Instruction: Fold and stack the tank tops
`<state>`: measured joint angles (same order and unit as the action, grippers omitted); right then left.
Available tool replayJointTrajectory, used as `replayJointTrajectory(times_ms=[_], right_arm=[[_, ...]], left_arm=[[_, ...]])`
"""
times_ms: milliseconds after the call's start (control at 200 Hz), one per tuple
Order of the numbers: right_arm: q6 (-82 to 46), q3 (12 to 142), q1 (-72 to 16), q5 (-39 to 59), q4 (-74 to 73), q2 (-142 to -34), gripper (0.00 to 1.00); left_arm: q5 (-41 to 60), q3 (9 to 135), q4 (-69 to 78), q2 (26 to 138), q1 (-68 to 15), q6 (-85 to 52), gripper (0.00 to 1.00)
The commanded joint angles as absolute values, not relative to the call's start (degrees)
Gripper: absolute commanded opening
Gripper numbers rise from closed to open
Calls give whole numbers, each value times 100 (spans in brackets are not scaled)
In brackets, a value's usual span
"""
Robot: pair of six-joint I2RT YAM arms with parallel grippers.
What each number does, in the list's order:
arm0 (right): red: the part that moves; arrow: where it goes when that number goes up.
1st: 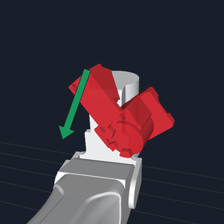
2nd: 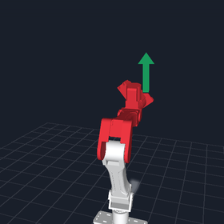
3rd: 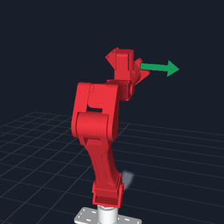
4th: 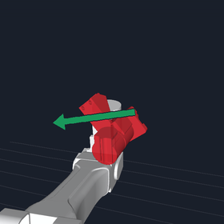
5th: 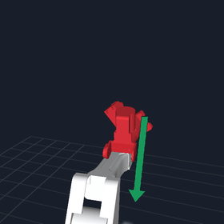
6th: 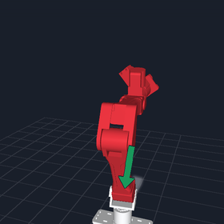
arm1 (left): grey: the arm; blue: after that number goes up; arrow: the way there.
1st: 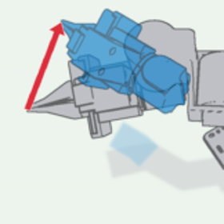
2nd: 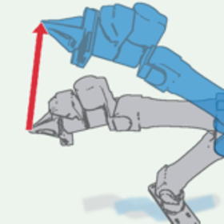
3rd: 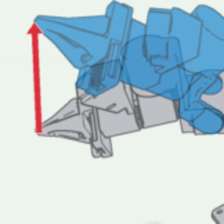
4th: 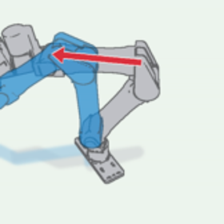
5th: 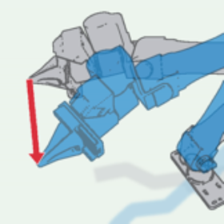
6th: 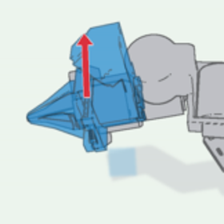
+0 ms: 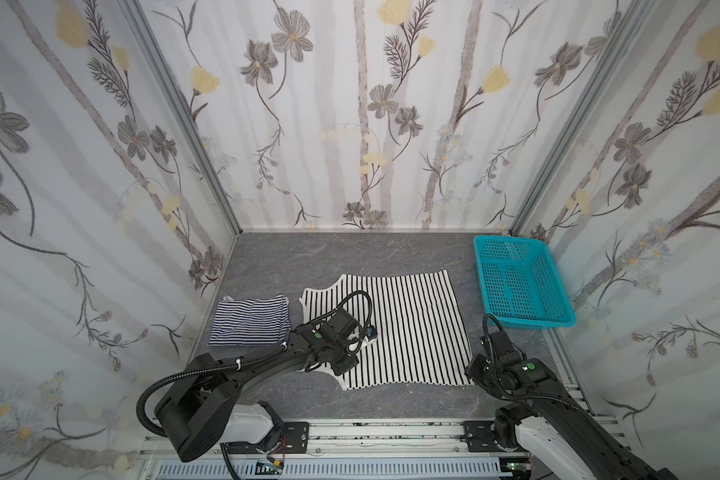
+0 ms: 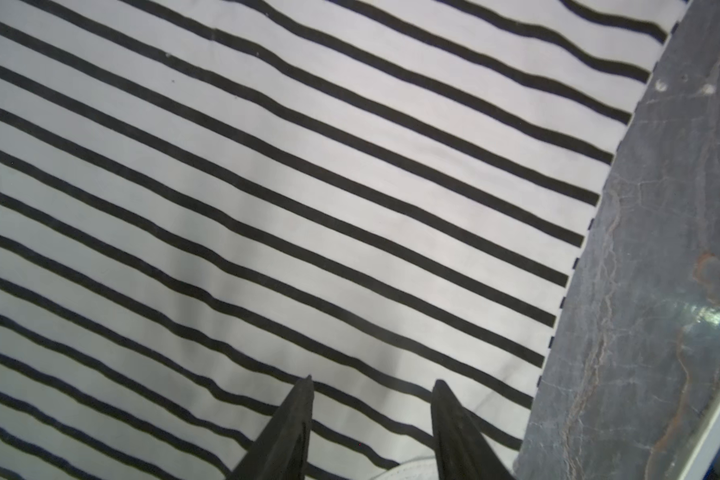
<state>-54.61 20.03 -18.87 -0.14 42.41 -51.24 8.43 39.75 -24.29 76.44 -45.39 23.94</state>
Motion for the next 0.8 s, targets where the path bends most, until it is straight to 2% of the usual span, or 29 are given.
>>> replayJointTrajectory(times_ms=[0, 205, 375, 794], right_arm=[[-5624, 1889, -1893, 136, 4210, -5102, 53], [-5695, 1777, -1893, 272, 4160, -5000, 50], [-5752, 1773, -1956, 398, 4207, -4966, 41], [-6055, 1931, -2306, 283, 4641, -4682, 42]], left_arm=[[827, 4059, -2477, 7673, -4570, 2296, 48], [848, 4086, -2478, 7638, -4570, 2276, 48], [787, 4096, -2504, 7620, -4571, 2285, 48], [708, 4105, -2496, 7670, -4573, 2363, 49]])
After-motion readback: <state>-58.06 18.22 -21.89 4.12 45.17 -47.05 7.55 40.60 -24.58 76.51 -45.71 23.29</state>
